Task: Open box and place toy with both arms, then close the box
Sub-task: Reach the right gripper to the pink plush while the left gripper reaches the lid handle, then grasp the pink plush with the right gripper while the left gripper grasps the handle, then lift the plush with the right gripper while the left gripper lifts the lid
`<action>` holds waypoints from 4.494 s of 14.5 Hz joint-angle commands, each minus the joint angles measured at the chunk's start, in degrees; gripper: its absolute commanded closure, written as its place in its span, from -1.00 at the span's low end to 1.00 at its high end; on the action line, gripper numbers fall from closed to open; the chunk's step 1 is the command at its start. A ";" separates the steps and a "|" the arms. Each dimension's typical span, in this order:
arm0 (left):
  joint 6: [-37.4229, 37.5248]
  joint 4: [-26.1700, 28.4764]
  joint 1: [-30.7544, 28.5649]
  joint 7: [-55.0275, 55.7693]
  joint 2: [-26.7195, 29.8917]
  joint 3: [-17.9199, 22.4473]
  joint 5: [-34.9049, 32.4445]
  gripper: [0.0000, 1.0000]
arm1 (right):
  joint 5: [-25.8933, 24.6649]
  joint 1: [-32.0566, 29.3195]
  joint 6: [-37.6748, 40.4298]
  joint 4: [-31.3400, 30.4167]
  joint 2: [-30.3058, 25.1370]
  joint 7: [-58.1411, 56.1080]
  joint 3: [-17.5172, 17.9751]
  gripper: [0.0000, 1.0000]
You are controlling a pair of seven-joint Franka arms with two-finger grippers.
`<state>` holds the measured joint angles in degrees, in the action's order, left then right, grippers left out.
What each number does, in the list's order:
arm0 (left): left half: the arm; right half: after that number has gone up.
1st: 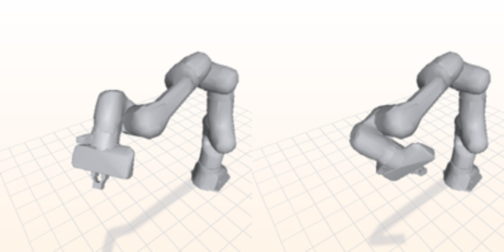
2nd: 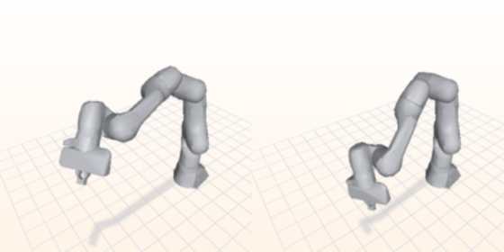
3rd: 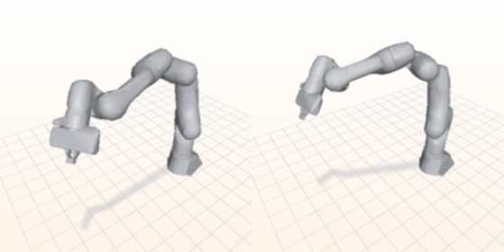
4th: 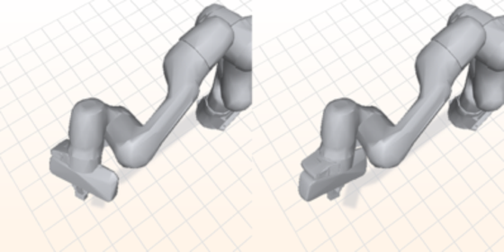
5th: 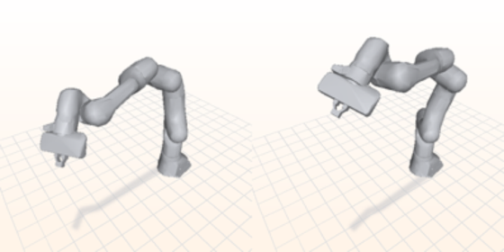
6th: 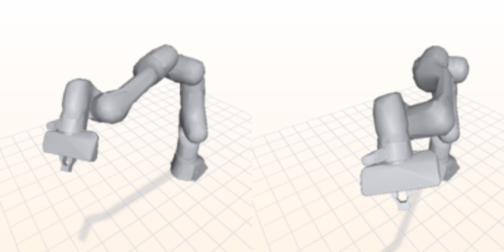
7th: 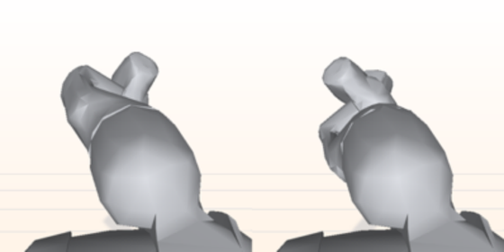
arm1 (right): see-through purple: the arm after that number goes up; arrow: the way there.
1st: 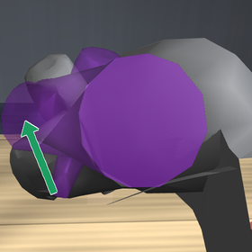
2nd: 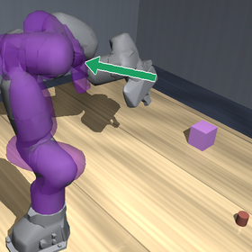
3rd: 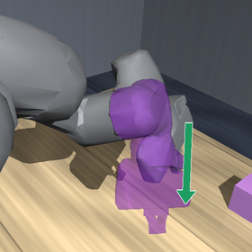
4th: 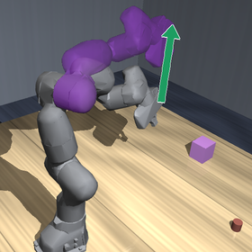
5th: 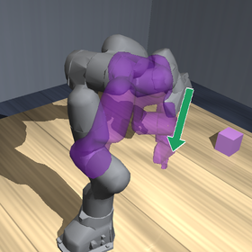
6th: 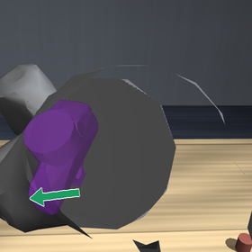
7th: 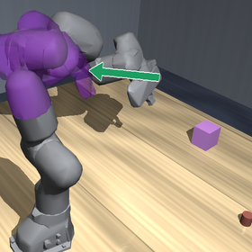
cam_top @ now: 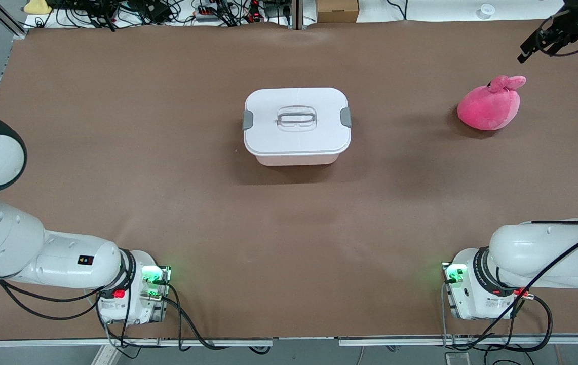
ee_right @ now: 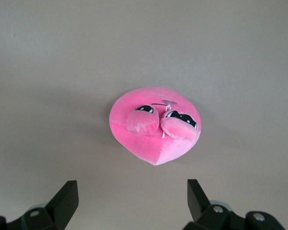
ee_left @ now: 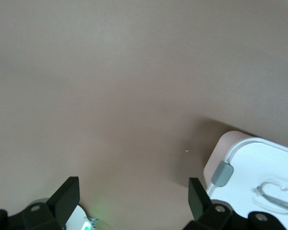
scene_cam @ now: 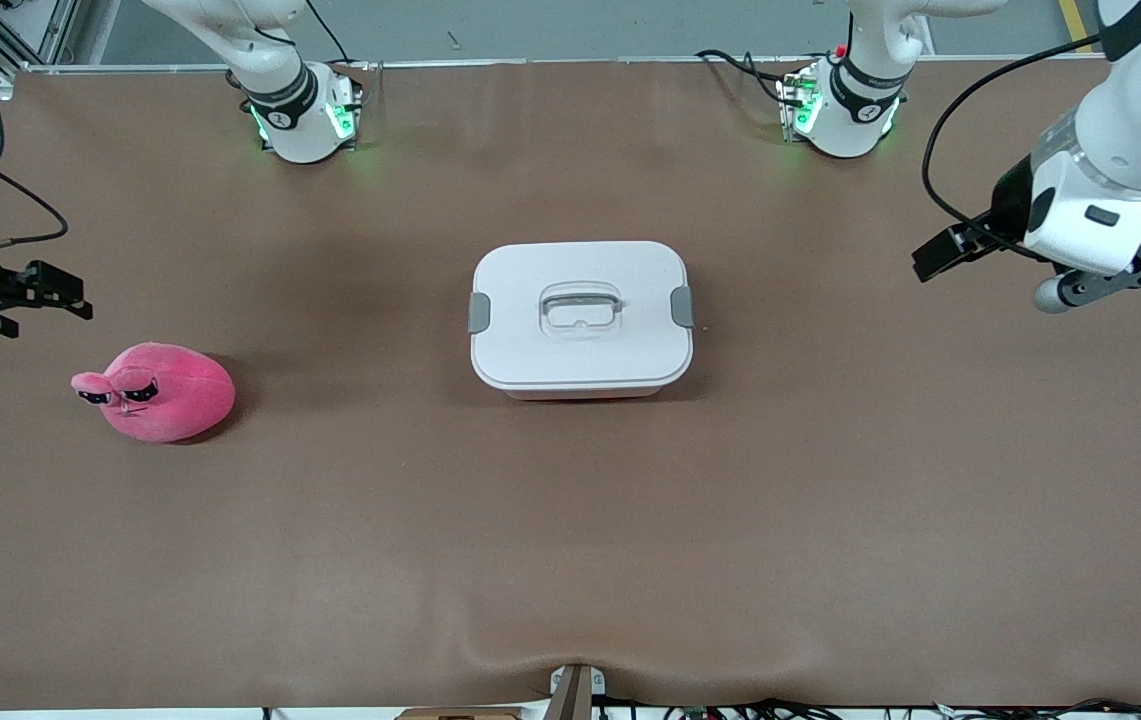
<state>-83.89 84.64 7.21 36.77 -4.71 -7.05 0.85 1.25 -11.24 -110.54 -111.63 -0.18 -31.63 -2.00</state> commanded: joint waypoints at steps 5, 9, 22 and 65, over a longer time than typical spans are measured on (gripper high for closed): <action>-1.37 -1.40 3.86 12.95 -2.40 -0.15 1.53 -1.00 | -2.22 0.52 -8.36 -2.80 4.83 -10.63 0.95 -1.00; -2.24 -1.40 6.76 21.13 -3.63 -0.15 2.31 -1.00 | -2.31 2.01 -9.77 -2.80 7.73 -14.15 0.95 -1.00; -8.57 -1.40 16.33 49.87 -8.12 0.02 6.19 -1.00 | -2.49 1.66 -14.62 -2.89 13.80 -19.96 0.86 -1.00; -29.05 -0.52 36.29 101.48 -27.46 0.02 -4.71 -0.50 | -15.41 12.73 -9.96 11.00 10.11 -49.83 1.21 1.00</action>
<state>-112.73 84.52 42.91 136.98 -32.14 -7.34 -2.28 -12.71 1.24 -121.07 -100.65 10.79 -78.67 -0.57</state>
